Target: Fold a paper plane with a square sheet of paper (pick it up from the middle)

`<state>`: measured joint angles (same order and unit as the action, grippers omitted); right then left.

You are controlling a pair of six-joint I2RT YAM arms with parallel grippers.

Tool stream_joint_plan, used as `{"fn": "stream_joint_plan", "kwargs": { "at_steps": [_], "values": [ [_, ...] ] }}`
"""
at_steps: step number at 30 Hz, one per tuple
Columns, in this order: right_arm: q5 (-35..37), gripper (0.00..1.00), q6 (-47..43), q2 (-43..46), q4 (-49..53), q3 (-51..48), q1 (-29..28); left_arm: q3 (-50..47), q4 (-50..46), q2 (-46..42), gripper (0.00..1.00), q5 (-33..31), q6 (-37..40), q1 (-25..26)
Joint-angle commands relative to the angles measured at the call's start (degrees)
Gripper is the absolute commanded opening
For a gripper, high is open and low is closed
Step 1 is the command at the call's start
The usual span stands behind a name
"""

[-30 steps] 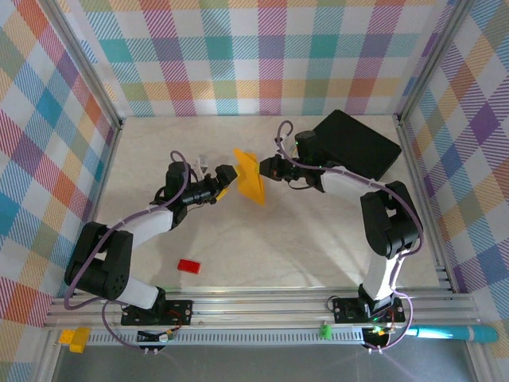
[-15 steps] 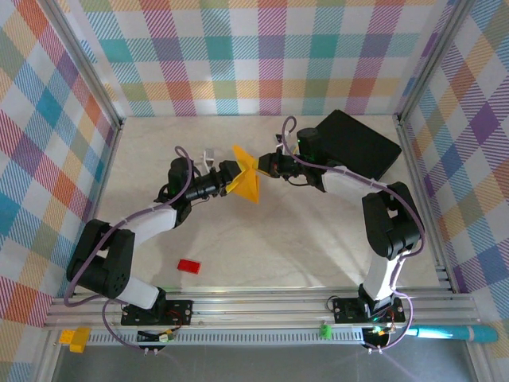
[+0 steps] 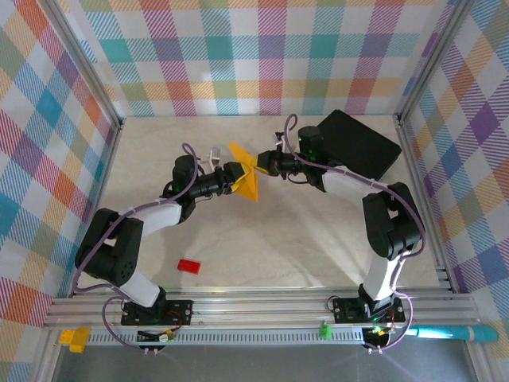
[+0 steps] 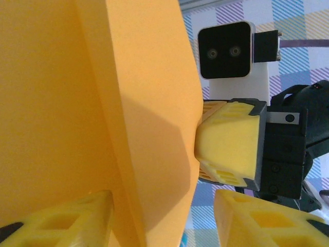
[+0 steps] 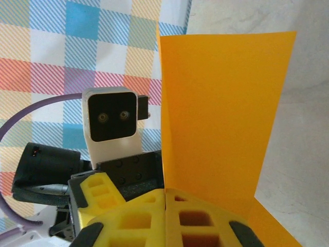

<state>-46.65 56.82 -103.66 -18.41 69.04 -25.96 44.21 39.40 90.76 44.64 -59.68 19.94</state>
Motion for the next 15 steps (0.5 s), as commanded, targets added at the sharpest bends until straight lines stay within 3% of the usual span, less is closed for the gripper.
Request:
{"fn": "stream_joint_plan", "kwargs": {
  "at_steps": [1,15],
  "values": [
    [-2.29,0.01,2.59,0.21,-3.92,-0.02,-0.09,1.66,3.68,0.82,0.51,2.98,-0.23,0.89],
    [-1.95,0.03,3.39,1.26,-5.57,-2.69,1.06,0.81,5.31,0.28,0.29,1.41,-1.19,0.59]
  ]
}}
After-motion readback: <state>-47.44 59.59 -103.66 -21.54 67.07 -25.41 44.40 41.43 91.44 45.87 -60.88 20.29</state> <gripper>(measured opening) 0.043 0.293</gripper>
